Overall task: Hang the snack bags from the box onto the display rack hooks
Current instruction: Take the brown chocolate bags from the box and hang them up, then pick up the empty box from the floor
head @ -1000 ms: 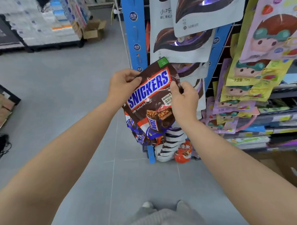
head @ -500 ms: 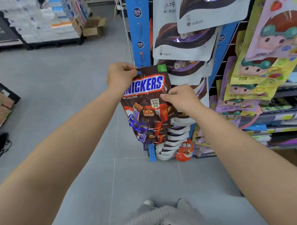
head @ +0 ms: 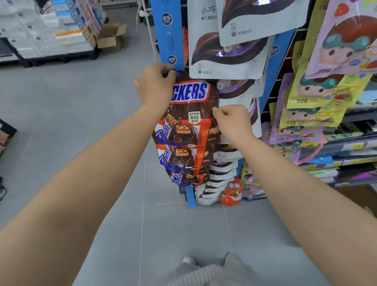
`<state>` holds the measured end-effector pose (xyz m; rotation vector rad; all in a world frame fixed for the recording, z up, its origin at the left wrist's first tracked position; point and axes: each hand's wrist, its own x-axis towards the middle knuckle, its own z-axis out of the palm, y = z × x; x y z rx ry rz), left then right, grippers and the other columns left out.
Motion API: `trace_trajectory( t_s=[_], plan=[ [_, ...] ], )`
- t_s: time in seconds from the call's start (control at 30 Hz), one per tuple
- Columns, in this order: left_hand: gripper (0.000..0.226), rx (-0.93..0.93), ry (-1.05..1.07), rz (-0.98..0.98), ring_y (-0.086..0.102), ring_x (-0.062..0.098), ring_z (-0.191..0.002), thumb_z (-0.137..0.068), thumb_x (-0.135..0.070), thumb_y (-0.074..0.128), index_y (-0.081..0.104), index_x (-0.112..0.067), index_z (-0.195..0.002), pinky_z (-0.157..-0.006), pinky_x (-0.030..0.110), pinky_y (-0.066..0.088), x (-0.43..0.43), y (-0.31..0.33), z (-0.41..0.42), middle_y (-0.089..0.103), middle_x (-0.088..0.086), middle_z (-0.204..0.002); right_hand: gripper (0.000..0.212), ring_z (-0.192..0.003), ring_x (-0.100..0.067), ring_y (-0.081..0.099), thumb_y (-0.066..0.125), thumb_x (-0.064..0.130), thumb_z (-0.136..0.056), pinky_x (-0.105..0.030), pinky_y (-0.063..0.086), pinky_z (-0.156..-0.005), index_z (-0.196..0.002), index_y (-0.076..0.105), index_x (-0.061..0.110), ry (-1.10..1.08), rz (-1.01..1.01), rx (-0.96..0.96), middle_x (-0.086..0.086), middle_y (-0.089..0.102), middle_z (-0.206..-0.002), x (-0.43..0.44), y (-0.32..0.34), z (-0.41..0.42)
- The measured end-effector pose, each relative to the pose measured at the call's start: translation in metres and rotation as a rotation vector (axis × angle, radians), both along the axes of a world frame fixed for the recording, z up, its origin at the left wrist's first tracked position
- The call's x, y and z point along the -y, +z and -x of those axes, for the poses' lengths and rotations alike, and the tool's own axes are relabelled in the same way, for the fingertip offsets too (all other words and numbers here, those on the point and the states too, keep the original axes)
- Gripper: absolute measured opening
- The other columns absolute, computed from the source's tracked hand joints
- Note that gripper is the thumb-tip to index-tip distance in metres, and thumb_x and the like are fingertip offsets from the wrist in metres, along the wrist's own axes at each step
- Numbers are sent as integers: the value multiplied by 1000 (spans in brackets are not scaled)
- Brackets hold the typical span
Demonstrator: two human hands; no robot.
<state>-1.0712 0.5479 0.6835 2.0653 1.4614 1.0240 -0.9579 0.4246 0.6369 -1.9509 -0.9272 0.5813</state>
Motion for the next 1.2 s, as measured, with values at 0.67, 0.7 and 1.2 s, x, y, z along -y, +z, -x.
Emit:
trace_trajectory(
  t_s=[0.67,0.7,1.2],
  plan=[
    [35,-68,-36,68,61,23,-89,-96,-41,41,55,-17,-75,-87,42,47,-6,-9,7,62,3,-83,29,-72,-21,53,49,37,-91,-29,37,-61,-76,53,13,69,273,523,-2,54,-77,-10,12,13],
    [36,-50,-63,43,62,24,-89,-97,-41,39,58,-14,-83,-84,42,49,-5,-11,9,65,6,-88,29,-72,-20,53,49,37,-91,-29,38,-62,-76,53,13,61,275,524,-2,54,-77,-11,12,14],
    [31,-291,-188,-68,54,25,-107,-86,-19,53,63,-16,-116,-86,34,42,10,-45,18,58,10,-116,47,-111,-23,55,61,24,-87,-36,46,-96,-130,47,14,373,255,134,-8,56,-125,11,-20,20]
  ],
)
